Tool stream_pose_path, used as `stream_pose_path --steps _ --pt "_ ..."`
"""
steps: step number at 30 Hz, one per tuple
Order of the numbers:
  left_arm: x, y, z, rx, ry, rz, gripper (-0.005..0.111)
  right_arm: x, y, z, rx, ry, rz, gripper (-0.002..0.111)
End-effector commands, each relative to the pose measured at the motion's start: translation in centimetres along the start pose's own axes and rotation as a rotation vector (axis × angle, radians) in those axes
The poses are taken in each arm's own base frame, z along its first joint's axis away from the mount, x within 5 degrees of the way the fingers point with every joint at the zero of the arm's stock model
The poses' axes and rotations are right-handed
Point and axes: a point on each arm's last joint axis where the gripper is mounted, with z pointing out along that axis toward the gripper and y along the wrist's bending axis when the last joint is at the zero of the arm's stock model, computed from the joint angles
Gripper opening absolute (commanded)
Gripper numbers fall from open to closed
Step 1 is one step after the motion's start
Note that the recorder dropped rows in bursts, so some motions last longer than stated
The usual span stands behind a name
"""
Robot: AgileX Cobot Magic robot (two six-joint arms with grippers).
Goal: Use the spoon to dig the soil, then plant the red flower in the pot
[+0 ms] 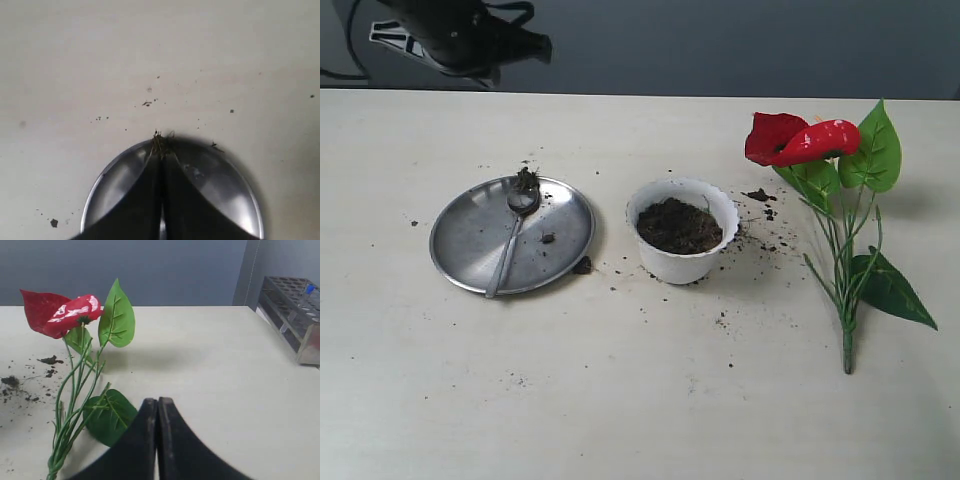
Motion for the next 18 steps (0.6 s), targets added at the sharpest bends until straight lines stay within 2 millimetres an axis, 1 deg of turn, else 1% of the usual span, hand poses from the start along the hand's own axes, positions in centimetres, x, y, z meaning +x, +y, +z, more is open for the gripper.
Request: stream_pose_path --steps 1,6,9,14,18 --pt "-1.0 0.3 -4.1 0.018 -0.109 -0.013 0.0 0.0 0.0 0.0 0.004 -0.011 0.0 -0.001" --pt "-1.8 0.8 -9.1 0.036 -0.239 -0.015 0.0 0.0 0.0 0.0 0.004 -0.011 0.0 -0.001" --pt "-1.9 1.3 -11.5 0.015 -0.301 0.006 0.0 0.0 0.0 0.0 0.004 -0.011 0.0 -0.001" --pt "-1.8 2.0 -14.8 -0.024 -0.379 0.036 0.0 -0.1 0.0 0.0 0.004 -0.015 0.0 -0.001" --pt "-1.7 2.4 -16.5 -0.04 -0.422 0.047 0.0 -0.1 0.0 0.0 0.004 -0.015 0.0 -0.001"
